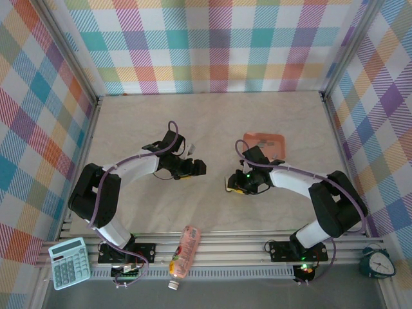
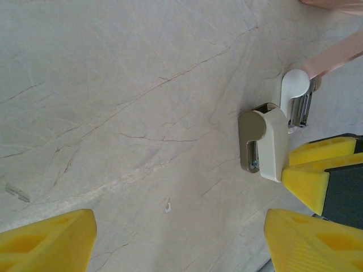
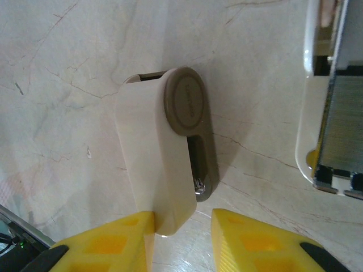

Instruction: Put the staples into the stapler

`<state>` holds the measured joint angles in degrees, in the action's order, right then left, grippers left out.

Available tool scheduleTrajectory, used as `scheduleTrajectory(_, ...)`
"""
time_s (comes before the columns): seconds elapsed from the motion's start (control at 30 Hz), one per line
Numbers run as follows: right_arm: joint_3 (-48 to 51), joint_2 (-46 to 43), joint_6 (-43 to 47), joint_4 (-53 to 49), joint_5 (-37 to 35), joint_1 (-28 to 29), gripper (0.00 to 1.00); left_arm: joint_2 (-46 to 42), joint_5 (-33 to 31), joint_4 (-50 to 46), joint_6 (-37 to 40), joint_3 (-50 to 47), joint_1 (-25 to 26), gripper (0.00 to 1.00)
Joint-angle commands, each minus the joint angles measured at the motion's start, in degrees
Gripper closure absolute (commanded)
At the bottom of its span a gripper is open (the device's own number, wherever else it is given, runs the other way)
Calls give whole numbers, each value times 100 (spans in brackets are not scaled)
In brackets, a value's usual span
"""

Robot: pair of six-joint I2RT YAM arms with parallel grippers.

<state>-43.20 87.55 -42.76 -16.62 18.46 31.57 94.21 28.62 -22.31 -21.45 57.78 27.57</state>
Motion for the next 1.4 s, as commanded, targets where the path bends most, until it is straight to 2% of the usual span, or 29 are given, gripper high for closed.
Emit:
scheduleTrajectory(0.0,172,394,58,-666,-561,52,69,-52,49,-30,12,32,-55,22)
scheduleTrajectory(0.2,45,282,93,-753,-531,68,68,-53,47,-32,10,34,-50,22)
scheduleTrajectory(0.43,-427,-410,235,-1090,-566,67,58,-61,51,-2,-11,54,-50,22)
scheduleTrajectory(0.67,-731,-874,347,-1438,-677,43,55,-70,69,6,-5,67,-50,22)
scheduleTrajectory(0.9,-886,-957,437,-1617,-652,26,55,-79,95,36,-27,67,-52,22)
scheduleTrajectory(1.1,-1197,-973,710,-1839,-577,-245,52,-77,132,87,-77,71,-50,22)
scheduleTrajectory(1.37,-1202,-590,652,-1822,-286,-189,58,-13,150,95,-71,84,-51,22)
